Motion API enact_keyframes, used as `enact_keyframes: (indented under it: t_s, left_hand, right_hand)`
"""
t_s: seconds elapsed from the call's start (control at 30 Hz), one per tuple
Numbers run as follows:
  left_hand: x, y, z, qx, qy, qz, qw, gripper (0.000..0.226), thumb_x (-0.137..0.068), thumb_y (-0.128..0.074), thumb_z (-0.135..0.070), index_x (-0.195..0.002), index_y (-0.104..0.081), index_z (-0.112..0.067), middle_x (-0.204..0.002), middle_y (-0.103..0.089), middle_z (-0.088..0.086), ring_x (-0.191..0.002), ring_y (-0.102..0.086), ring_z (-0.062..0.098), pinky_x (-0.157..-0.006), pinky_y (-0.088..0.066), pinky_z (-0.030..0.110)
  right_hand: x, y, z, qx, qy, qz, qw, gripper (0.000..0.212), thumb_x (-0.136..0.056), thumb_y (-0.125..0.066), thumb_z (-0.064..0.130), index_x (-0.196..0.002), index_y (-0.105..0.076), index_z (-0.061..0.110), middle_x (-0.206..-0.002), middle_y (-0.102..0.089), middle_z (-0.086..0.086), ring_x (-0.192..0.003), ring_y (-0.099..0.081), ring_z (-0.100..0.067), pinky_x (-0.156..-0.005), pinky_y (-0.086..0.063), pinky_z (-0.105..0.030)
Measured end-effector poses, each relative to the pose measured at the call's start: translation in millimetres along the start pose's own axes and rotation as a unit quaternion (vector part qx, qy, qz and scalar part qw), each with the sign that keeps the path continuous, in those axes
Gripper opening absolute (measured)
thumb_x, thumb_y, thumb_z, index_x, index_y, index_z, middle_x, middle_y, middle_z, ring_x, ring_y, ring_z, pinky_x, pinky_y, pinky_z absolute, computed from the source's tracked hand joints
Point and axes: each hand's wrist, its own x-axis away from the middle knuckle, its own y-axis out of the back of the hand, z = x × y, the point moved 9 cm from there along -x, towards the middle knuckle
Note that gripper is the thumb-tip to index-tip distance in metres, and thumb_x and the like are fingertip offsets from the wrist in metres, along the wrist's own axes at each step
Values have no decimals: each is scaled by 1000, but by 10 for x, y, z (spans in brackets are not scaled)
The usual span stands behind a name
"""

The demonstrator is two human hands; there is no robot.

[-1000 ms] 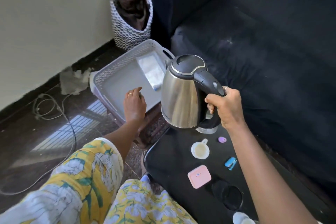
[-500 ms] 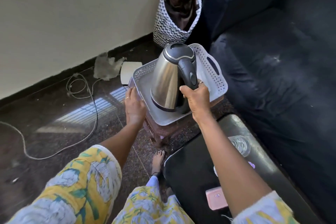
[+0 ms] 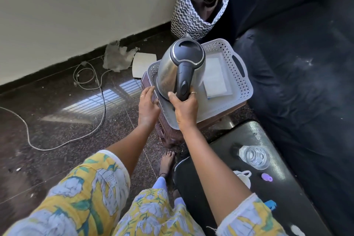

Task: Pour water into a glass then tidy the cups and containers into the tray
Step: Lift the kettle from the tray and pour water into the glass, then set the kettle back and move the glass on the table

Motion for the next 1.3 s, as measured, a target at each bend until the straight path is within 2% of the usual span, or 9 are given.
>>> enact_keyframes:
  t_s: [0.23, 0.63, 0.77, 0.8, 0.87, 0.97, 1.1, 1.2, 1.3]
  left_hand:
    - [-21, 34, 22, 6, -2, 2, 1000, 48, -86, -54, -2, -133, -46, -8, -137, -45, 8, -128, -40, 19, -107, -26, 22]
    - [164, -34, 103, 7, 41, -23, 999, 43, -92, -46, -8, -134, -43, -5, -141, -42, 13, -132, -37, 24, -110, -28, 32]
    - [375, -155, 162, 4, 77, -33, 996, 40, -95, -38, -10, -134, -44, -3, -142, -42, 13, -134, -34, 23, -113, -24, 32]
    - [445, -179, 188, 7, 92, -39, 995, 39, -96, -37, -11, -133, -45, -3, -141, -43, 15, -133, -36, 25, -112, -26, 35]
    - [616, -218, 249, 22, 133, -55, 989, 37, -96, -36, -11, -130, -48, -4, -137, -46, 15, -127, -41, 28, -108, -32, 38]
    - [928, -310, 257, 35, 193, -81, 977, 29, -95, -39, -11, -120, -50, -2, -127, -49, 17, -117, -46, 31, -98, -35, 37]
    - [1371, -527, 121, 17, 261, -112, 959, 22, -93, -45, -12, -110, -49, 2, -118, -47, 24, -110, -46, 39, -93, -33, 43]
    - [1629, -850, 52, 23, 328, -78, 941, 26, -94, -45, -16, -113, -48, 1, -122, -46, 24, -116, -44, 40, -96, -34, 47]
    - [1694, -1199, -128, 30, 293, -25, 955, 25, -94, -46, -16, -113, -49, 0, -122, -48, 24, -117, -45, 39, -96, -34, 45]
  right_hand:
    - [60, -204, -92, 51, -6, 45, 998, 45, -72, -79, 15, -106, -56, -3, -102, -67, -21, -96, -64, -32, -80, -50, -37]
    - [119, -287, -202, 58, -15, 68, 996, 50, -71, -82, 23, -108, -57, 0, -105, -68, -17, -99, -64, -29, -74, -46, -26]
    - [142, -210, -225, 48, -8, 114, 992, 45, -67, -85, 26, -99, -57, 9, -87, -66, -1, -81, -61, -16, -59, -42, -6]
    - [162, -154, -245, 37, -5, 119, 992, 42, -67, -84, 26, -95, -56, 11, -82, -63, 3, -77, -59, -13, -58, -43, -6]
    - [221, 4, -327, 38, 18, 118, 992, 37, -71, -81, 27, -92, -56, 10, -83, -61, 0, -76, -58, -17, -68, -46, -21]
    - [314, 348, -550, 55, 31, 75, 995, 30, -76, -77, 26, -89, -57, 8, -85, -60, -5, -81, -59, -23, -75, -47, -35]
    - [379, 906, -946, 53, -20, -21, 998, 23, -77, -75, 19, -80, -54, 11, -79, -56, -4, -76, -55, -21, -74, -46, -37]
    - [400, 1316, -1103, 72, -38, -80, 993, 22, -77, -73, 15, -77, -51, 16, -81, -54, -4, -75, -52, -20, -75, -45, -36]
    - [353, 1787, -1225, 141, -53, -150, 977, 15, -77, -67, 7, -80, -54, 12, -92, -54, -8, -87, -53, -25, -82, -42, -36]
